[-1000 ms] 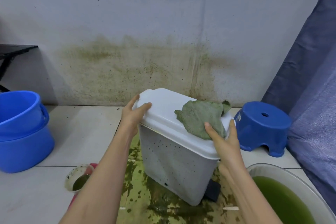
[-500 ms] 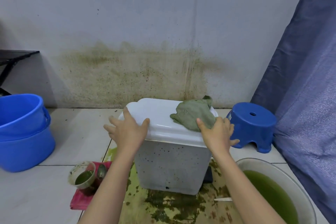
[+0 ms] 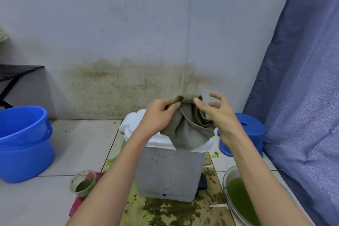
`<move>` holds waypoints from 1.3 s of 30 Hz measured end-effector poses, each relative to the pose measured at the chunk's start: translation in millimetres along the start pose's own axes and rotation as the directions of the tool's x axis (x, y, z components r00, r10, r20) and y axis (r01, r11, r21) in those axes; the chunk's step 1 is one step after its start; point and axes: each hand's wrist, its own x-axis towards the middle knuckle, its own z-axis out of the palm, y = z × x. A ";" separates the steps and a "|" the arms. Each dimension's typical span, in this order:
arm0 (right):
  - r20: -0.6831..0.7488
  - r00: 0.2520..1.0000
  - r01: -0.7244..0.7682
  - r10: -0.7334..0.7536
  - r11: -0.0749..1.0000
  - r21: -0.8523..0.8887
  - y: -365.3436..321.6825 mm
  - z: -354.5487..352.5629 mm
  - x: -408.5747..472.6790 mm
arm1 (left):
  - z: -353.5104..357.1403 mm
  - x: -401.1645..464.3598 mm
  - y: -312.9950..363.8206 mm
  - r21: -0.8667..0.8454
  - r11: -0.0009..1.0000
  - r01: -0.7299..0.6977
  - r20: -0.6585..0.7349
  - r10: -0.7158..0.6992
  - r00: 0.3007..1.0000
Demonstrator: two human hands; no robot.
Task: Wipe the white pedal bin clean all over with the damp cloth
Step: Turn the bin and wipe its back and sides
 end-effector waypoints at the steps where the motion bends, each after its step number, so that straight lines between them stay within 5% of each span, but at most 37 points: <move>1: 0.031 0.999 0.033 -0.029 0.990 -0.139 -3.4 0.9 -2.0 | -7.0 0.1 6.7 -0.042 0.999 0.029 0.072 -0.025 0.997; 3: 0.146 0.987 0.100 -0.065 0.962 -0.253 -6.6 5.3 -4.5 | -17.5 -0.8 17.1 -0.052 0.998 0.047 0.172 -0.037 0.984; 5: 0.202 0.975 0.127 -0.095 0.980 -0.153 -13.5 8.3 -9.4 | -27.8 -3.1 27.7 -0.013 1.000 0.019 0.204 -0.016 0.979; 11: 0.095 0.994 0.057 -0.057 0.998 0.010 -24.5 6.4 -13.7 | -64.2 -14.1 31.7 0.086 0.996 0.002 0.311 -0.028 0.950; 15: 0.147 0.989 -0.010 -0.005 0.995 0.101 -20.8 15.3 -16.0 | -65.7 -18.4 33.8 0.090 0.995 -0.039 0.217 0.018 0.976; 20: 0.126 0.992 -0.031 -0.017 0.929 0.368 -6.2 26.1 -23.8 | -64.7 -13.9 46.0 0.289 0.946 -0.147 0.165 0.102 0.981; 27: 0.124 0.985 0.130 -0.120 0.989 -0.077 -1.6 25.9 -30.5 | -67.1 -11.4 41.3 0.386 0.901 -0.196 0.236 0.109 0.966; 34: 0.010 0.989 0.147 -0.149 0.983 0.114 -4.8 8.0 -4.0 | -76.4 4.7 25.1 0.376 0.923 -0.078 0.253 -0.021 0.967; 39: -0.156 0.977 0.151 -0.148 0.988 0.013 6.7 25.3 50.9 | -47.2 53.5 6.4 0.574 0.815 -0.085 0.040 0.076 0.996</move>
